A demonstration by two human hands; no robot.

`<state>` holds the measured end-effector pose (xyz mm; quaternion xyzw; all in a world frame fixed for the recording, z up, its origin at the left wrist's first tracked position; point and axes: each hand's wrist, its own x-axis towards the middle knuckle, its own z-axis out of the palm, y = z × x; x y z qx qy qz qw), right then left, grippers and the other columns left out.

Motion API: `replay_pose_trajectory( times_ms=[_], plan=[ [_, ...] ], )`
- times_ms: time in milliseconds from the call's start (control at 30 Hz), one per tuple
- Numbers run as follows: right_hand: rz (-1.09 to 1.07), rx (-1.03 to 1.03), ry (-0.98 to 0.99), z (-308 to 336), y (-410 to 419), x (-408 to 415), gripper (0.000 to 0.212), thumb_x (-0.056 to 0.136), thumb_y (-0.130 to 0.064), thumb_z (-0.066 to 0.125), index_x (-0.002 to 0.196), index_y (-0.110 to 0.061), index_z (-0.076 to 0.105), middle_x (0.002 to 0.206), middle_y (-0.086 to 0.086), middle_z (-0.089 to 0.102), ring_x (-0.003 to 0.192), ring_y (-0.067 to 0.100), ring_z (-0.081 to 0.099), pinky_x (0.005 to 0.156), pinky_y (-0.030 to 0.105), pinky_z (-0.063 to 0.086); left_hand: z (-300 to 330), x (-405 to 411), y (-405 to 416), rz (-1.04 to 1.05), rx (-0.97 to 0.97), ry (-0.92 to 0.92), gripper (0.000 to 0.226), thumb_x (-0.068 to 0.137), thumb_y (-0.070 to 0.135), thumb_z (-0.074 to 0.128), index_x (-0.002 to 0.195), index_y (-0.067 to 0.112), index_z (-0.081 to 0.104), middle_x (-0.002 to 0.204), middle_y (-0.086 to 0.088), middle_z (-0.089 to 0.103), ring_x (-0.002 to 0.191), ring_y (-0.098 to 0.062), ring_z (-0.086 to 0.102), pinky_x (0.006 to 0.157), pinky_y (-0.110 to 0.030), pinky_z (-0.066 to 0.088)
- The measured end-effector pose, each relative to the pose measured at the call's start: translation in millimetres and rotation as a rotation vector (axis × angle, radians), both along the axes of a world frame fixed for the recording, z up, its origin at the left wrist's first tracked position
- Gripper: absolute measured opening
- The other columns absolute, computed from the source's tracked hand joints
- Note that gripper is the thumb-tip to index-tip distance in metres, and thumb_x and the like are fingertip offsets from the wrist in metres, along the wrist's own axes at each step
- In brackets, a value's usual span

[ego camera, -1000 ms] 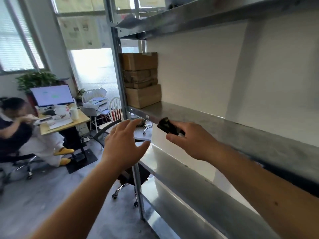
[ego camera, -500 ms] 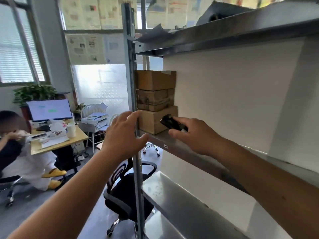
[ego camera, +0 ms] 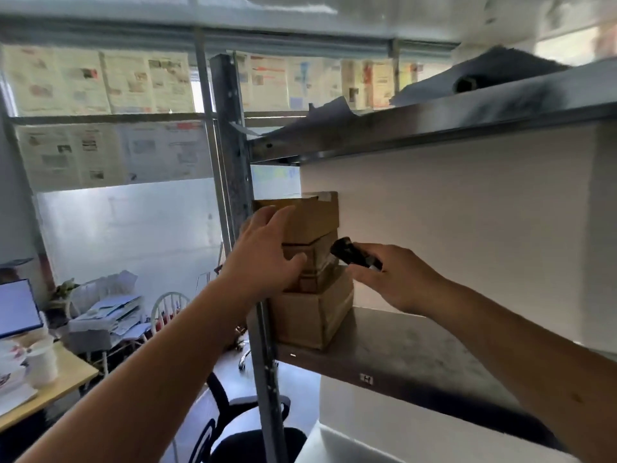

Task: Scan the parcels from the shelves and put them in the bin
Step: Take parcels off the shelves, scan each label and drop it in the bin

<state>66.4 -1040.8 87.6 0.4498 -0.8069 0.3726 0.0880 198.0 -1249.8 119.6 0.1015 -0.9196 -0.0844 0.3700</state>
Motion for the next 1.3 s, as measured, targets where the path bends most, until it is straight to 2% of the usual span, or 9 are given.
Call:
replay_pose_trajectory(
  times_ms=[233, 333, 400, 533, 600, 733, 867, 967, 1300],
  plan=[
    [-0.08, -0.019, 0.018, 13.0, -20.8, -18.4, 0.043, 0.103, -0.044, 0.059, 0.145, -0.036, 0.057, 0.119, -0.011, 0.063, 0.106, 0.01, 0.058, 0.091, 0.03, 0.049, 28.8, -42.1, -18.6, -0.021, -0.216, -0.085, 0.101, 0.084, 0.036, 0.074, 0.166, 0.023, 0.016, 0.168, -0.01, 0.021, 0.157, -0.033, 0.01, 0.125, -0.054, 0.022],
    [-0.096, -0.012, 0.04, 17.5, -25.7, -26.2, 0.046, 0.103, -0.045, 0.059, 0.147, -0.035, 0.055, 0.128, -0.007, 0.065, 0.109, 0.013, 0.06, 0.095, 0.034, 0.051, 32.8, -56.3, -23.7, 0.067, -0.284, -0.147, 0.113, 0.083, 0.036, 0.077, 0.167, 0.019, 0.005, 0.171, -0.012, 0.014, 0.16, -0.035, 0.0, 0.127, -0.054, 0.012],
    [-0.108, -0.012, 0.049, 19.9, -27.4, -32.4, 0.048, 0.102, -0.047, 0.059, 0.148, -0.035, 0.054, 0.132, -0.006, 0.065, 0.11, 0.013, 0.06, 0.092, 0.031, 0.049, 33.3, -61.8, -26.7, 0.079, -0.301, -0.148, 0.112, 0.082, 0.035, 0.077, 0.167, 0.019, 0.005, 0.17, -0.013, 0.019, 0.16, -0.035, 0.004, 0.128, -0.054, 0.011],
    [-0.125, 0.003, 0.054, 21.5, -23.3, -44.9, 0.048, 0.102, -0.046, 0.059, 0.149, -0.036, 0.052, 0.132, -0.004, 0.065, 0.109, 0.013, 0.06, 0.093, 0.032, 0.05, 36.9, -65.8, -31.2, 0.046, -0.337, -0.124, 0.104, 0.078, 0.033, 0.076, 0.165, 0.02, 0.02, 0.153, -0.01, 0.043, 0.146, -0.033, 0.034, 0.125, -0.051, 0.024],
    [-0.134, 0.004, 0.056, 20.7, -20.3, -49.8, 0.048, 0.102, -0.046, 0.059, 0.149, -0.037, 0.052, 0.132, -0.004, 0.066, 0.11, 0.014, 0.061, 0.096, 0.034, 0.051, 37.9, -67.4, -33.8, 0.037, -0.357, -0.1, 0.101, 0.076, 0.034, 0.076, 0.163, 0.022, 0.026, 0.147, -0.008, 0.046, 0.139, -0.032, 0.041, 0.122, -0.05, 0.028],
    [-0.133, -0.001, 0.054, 17.7, -16.2, -56.6, 0.049, 0.102, -0.046, 0.06, 0.15, -0.036, 0.052, 0.134, -0.005, 0.065, 0.114, 0.014, 0.06, 0.098, 0.033, 0.049, 31.7, -70.3, -35.4, 0.0, -0.373, -0.045, 0.096, 0.076, 0.046, 0.076, 0.159, 0.03, 0.03, 0.149, -0.001, 0.044, 0.141, -0.028, 0.038, 0.124, -0.059, 0.019],
    [-0.133, 0.019, 0.067, 18.2, -13.2, -62.7, 0.051, 0.102, -0.047, 0.06, 0.15, -0.035, 0.051, 0.131, -0.007, 0.065, 0.111, 0.012, 0.059, 0.093, 0.029, 0.048, 25.2, -69.4, -34.6, -0.03, -0.311, -0.022, 0.106, 0.067, 0.06, 0.084, 0.155, 0.036, 0.031, 0.15, 0.005, 0.04, 0.143, -0.024, 0.035, 0.126, -0.061, 0.009],
    [-0.142, 0.03, 0.063, 19.3, -10.5, -65.9, 0.051, 0.102, -0.046, 0.06, 0.15, -0.033, 0.051, 0.12, -0.01, 0.062, 0.108, 0.012, 0.059, 0.09, 0.028, 0.047, 21.5, -69.8, -35.0, -0.065, -0.294, 0.038, 0.104, 0.064, 0.06, 0.087, 0.151, 0.038, 0.035, 0.148, 0.007, 0.042, 0.14, -0.023, 0.038, 0.125, -0.057, 0.011],
    [-0.195, 0.02, 0.024, 17.5, 8.0, -67.9, 0.057, 0.101, -0.048, 0.06, 0.154, -0.031, 0.046, 0.141, -0.004, 0.062, 0.111, 0.009, 0.056, 0.091, 0.025, 0.044, 12.0, -71.8, -21.1, -0.214, -0.329, 0.202, 0.097, 0.066, 0.049, 0.093, 0.147, 0.033, 0.041, 0.147, 0.002, 0.047, 0.134, -0.019, 0.035, 0.121, -0.052, 0.025]
  ],
)
